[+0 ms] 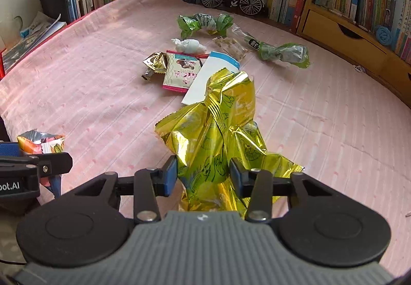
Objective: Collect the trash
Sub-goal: 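Lift the gold foil bag with the right tool while the left tool grasps the macaron packet, then carry the gold foil bag and macaron packet in both tools to the trash bin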
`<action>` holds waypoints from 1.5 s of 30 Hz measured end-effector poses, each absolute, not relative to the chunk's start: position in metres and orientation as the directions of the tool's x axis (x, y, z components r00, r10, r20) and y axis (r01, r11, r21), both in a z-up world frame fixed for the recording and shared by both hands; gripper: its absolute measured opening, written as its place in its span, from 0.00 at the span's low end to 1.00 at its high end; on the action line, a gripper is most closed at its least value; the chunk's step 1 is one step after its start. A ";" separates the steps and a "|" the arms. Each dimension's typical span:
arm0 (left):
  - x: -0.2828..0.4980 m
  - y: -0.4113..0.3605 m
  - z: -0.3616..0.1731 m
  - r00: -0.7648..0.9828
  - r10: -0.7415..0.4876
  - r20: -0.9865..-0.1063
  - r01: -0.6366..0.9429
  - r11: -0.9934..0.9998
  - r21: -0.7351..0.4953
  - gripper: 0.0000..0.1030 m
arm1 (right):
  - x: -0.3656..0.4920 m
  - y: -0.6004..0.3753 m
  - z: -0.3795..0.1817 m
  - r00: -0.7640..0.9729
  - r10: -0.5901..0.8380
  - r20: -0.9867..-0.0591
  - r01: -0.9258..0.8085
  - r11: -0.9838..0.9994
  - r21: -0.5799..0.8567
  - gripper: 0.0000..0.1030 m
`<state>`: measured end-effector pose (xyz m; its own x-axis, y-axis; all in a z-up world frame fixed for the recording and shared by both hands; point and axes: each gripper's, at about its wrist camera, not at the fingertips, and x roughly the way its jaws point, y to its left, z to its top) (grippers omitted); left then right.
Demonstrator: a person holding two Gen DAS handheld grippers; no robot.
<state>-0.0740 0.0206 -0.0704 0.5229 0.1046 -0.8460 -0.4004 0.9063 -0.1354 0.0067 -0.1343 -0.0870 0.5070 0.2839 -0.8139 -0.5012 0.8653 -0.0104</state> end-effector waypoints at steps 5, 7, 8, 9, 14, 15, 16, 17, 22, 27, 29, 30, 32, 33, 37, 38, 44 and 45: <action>-0.091 0.029 -0.068 0.527 0.106 -0.843 -0.402 0.905 -0.137 0.57 | -0.008 -0.132 -0.076 0.510 0.301 -0.805 -0.478 0.878 0.025 0.42; -0.102 0.034 -0.067 0.529 0.107 -0.842 -0.405 0.904 -0.140 0.57 | -0.017 -0.130 -0.074 0.505 0.311 -0.805 -0.473 0.880 0.044 0.41; -0.107 0.036 -0.067 0.529 0.107 -0.842 -0.405 0.903 -0.140 0.57 | -0.022 -0.129 -0.072 0.503 0.315 -0.805 -0.469 0.882 0.052 0.41; -0.113 0.038 -0.068 0.529 0.108 -0.841 -0.406 0.903 -0.140 0.57 | -0.026 -0.128 -0.071 0.501 0.319 -0.804 -0.467 0.882 0.059 0.41; -0.143 0.050 -0.071 0.525 0.113 -0.844 -0.415 0.899 -0.137 0.57 | -0.056 -0.118 -0.065 0.480 0.352 -0.803 -0.466 0.878 0.107 0.40; -0.150 0.052 -0.072 0.523 0.115 -0.844 -0.417 0.898 -0.137 0.57 | -0.061 -0.117 -0.064 0.474 0.363 -0.802 -0.468 0.876 0.120 0.40; -0.156 0.054 -0.073 0.521 0.116 -0.846 -0.419 0.898 -0.135 0.57 | -0.069 -0.114 -0.063 0.465 0.374 -0.802 -0.468 0.873 0.136 0.40; -0.163 0.057 -0.074 0.519 0.117 -0.847 -0.421 0.897 -0.134 0.57 | -0.074 -0.112 -0.063 0.459 0.381 -0.803 -0.467 0.872 0.146 0.40; -0.197 0.071 -0.083 0.503 0.119 -0.856 -0.434 0.891 -0.131 0.57 | -0.108 -0.100 -0.062 0.438 0.408 -0.801 -0.479 0.860 0.177 0.40; -0.230 0.079 -0.096 0.482 0.113 -0.869 -0.440 0.888 -0.129 0.57 | -0.143 -0.088 -0.062 0.411 0.451 -0.793 -0.499 0.839 0.218 0.40; -0.243 0.082 -0.101 0.473 0.108 -0.874 -0.440 0.889 -0.128 0.57 | -0.156 -0.084 -0.062 0.396 0.471 -0.788 -0.506 0.828 0.241 0.40; -0.248 0.084 -0.104 0.468 0.106 -0.878 -0.441 0.888 -0.128 0.57 | -0.163 -0.081 -0.063 0.381 0.485 -0.787 -0.506 0.822 0.261 0.40; -0.257 0.085 -0.109 0.456 0.098 -0.885 -0.441 0.888 -0.129 0.57 | -0.173 -0.077 -0.067 0.350 0.505 -0.788 -0.502 0.812 0.298 0.40; -0.262 0.086 -0.114 0.447 0.093 -0.890 -0.439 0.890 -0.127 0.58 | -0.176 -0.075 -0.069 0.335 0.512 -0.791 -0.500 0.808 0.312 0.40; -0.272 0.082 -0.135 0.407 0.080 -0.910 -0.418 0.902 -0.107 0.58 | -0.187 -0.066 -0.082 0.278 0.520 -0.808 -0.500 0.796 0.340 0.40; -0.273 0.081 -0.140 0.397 0.076 -0.915 -0.415 0.904 -0.105 0.58 | -0.188 -0.064 -0.086 0.265 0.518 -0.813 -0.502 0.794 0.343 0.40; -0.274 0.076 -0.167 0.349 0.050 -0.936 -0.395 0.914 -0.098 0.58 | -0.178 -0.053 -0.118 0.158 0.520 -0.840 -0.493 0.778 0.389 0.41; -0.272 0.075 -0.170 0.341 0.050 -0.939 -0.390 0.916 -0.093 0.58 | -0.175 -0.050 -0.123 0.144 0.515 -0.845 -0.497 0.776 0.388 0.41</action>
<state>-0.2724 0.0755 -0.1701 0.3409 0.0504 -0.9387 -0.3904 0.9160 -0.0926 -0.1746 -0.0496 -0.1233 0.1442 0.5148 -0.8451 -0.4973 0.7761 0.3878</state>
